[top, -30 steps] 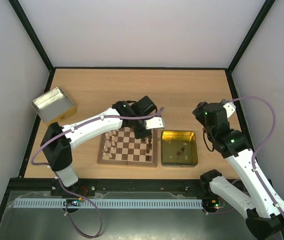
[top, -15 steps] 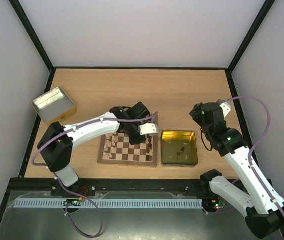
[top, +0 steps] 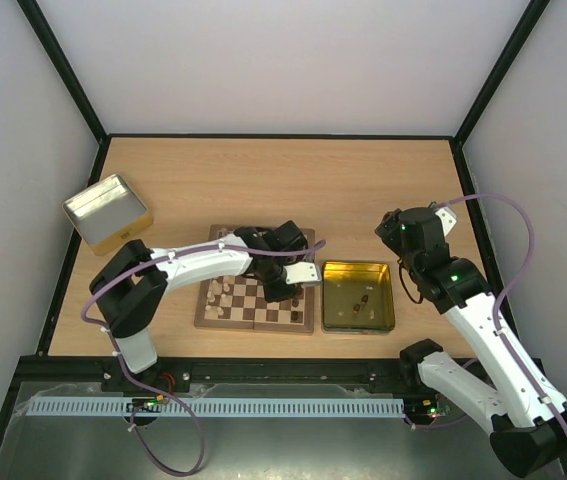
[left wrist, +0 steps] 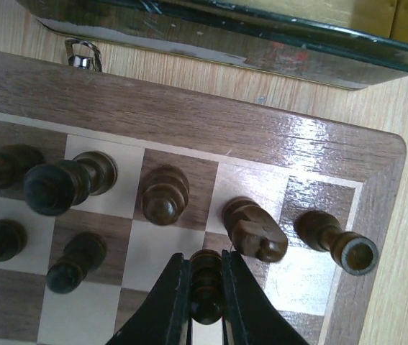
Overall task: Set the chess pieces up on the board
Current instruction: Place the chess piece on the chessboard.
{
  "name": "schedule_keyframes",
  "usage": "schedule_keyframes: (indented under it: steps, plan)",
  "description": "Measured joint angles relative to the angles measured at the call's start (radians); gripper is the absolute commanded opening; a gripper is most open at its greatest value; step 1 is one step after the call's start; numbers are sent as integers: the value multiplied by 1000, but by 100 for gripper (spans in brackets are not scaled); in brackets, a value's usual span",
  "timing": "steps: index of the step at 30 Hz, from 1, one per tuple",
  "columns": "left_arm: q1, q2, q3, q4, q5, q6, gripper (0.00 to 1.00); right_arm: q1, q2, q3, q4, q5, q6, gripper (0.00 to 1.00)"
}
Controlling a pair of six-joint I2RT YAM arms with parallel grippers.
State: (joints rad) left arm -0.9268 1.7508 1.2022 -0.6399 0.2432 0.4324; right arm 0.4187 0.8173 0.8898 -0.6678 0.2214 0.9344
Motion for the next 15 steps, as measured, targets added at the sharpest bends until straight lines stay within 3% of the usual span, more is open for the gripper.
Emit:
schedule_keyframes:
  steps: [15]
  plan:
    - [-2, 47, 0, 51, -34, -7, 2, 0, -4, -22, 6, -18, -1, 83]
